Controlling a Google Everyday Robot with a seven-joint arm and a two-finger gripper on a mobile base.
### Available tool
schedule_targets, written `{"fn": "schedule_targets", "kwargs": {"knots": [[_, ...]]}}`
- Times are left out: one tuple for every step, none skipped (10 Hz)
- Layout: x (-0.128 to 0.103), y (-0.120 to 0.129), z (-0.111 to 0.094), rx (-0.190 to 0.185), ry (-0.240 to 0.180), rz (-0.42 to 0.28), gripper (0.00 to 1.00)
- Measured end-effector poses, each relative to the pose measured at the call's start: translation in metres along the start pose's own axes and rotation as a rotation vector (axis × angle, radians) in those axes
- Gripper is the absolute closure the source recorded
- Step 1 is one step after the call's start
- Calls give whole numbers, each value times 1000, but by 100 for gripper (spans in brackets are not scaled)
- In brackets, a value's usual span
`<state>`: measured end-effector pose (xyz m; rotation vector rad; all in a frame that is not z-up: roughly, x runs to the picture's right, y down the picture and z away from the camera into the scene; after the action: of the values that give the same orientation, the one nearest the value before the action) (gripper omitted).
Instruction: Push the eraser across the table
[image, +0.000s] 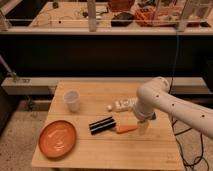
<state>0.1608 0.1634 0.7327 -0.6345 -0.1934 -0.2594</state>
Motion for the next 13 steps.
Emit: {"fn": "schedule_targets", "kwargs": {"knots": [[-1, 0, 2, -2, -3, -1, 20], [-2, 0, 5, -6, -5, -4, 20], [-3, 0, 7, -9, -6, -7, 20], [-4, 0, 9, -12, -8, -9, 20], [-5, 1, 11, -15, -10, -10, 20], [-5, 2, 13, -18, -12, -9, 20], [-5, 2, 14, -20, -14, -9, 20], [-6, 2, 16, -23, -16, -10, 20], [-7, 2, 18, -27, -20, -14, 20], [-8, 2, 19, -30, -22, -17, 20], [-9, 2, 20, -30, -24, -19, 20], [-9, 3, 23, -34, -27, -21, 20], [-10, 3, 25, -38, -31, -22, 20]]}}
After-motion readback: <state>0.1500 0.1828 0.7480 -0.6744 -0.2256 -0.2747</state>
